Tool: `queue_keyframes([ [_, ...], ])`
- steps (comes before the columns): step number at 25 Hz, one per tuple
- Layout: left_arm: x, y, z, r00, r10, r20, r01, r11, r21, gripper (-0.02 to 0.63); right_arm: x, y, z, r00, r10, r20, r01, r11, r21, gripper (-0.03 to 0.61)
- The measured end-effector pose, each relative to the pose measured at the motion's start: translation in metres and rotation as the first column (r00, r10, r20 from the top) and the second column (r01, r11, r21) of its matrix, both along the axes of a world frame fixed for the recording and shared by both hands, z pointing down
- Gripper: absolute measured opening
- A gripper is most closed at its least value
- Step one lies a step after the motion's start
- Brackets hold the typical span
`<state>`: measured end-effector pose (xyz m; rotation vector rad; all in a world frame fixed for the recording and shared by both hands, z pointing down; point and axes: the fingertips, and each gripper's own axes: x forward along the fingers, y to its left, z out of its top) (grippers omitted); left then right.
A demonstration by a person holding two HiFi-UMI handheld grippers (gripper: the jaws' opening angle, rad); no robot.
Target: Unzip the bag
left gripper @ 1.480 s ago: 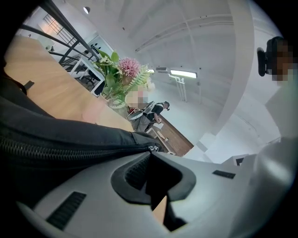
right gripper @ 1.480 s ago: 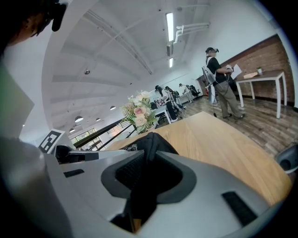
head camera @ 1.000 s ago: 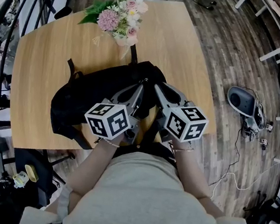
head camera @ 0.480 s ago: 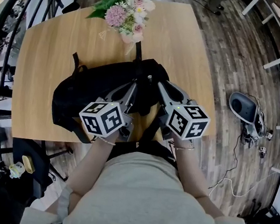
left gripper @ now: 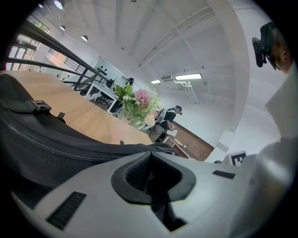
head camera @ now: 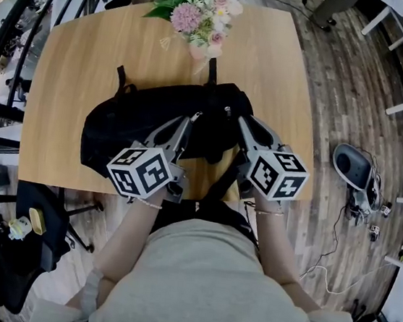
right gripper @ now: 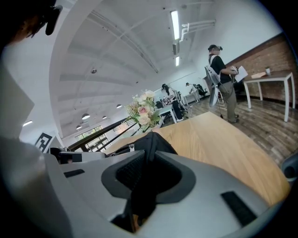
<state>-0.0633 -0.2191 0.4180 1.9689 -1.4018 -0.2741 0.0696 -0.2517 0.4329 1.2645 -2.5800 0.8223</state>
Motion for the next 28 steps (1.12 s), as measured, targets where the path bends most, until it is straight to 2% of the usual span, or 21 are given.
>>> queue_keyframes([
  [6,0.001,0.003,-0.002,1.000,0.004,-0.009,-0.004,1.000,0.006,0.020,0.000,0.001,0.000,1.000,0.010,0.000,-0.010,1.000,0.000,0.077],
  [13,0.009,-0.003,0.004,0.997,0.045,-0.069,-0.046,0.999,-0.011,0.020,-0.001,0.001,0.000,1.000,0.017,0.000,-0.017,1.000,0.001,0.077],
  [17,0.021,-0.003,0.009,0.994,0.081,-0.069,-0.084,0.996,-0.030,0.021,-0.001,0.002,0.000,1.000,0.019,-0.002,-0.019,1.000,0.001,0.077],
  [20,0.028,-0.002,0.011,0.990,0.099,-0.096,-0.104,0.994,-0.042,0.023,-0.001,0.002,0.000,1.000,0.019,-0.002,-0.019,1.000,0.001,0.078],
  [28,0.031,0.005,0.024,0.988,0.097,-0.117,-0.108,0.990,-0.086,0.026,-0.001,0.001,0.000,1.000,0.022,-0.001,-0.022,1.000,0.002,0.078],
])
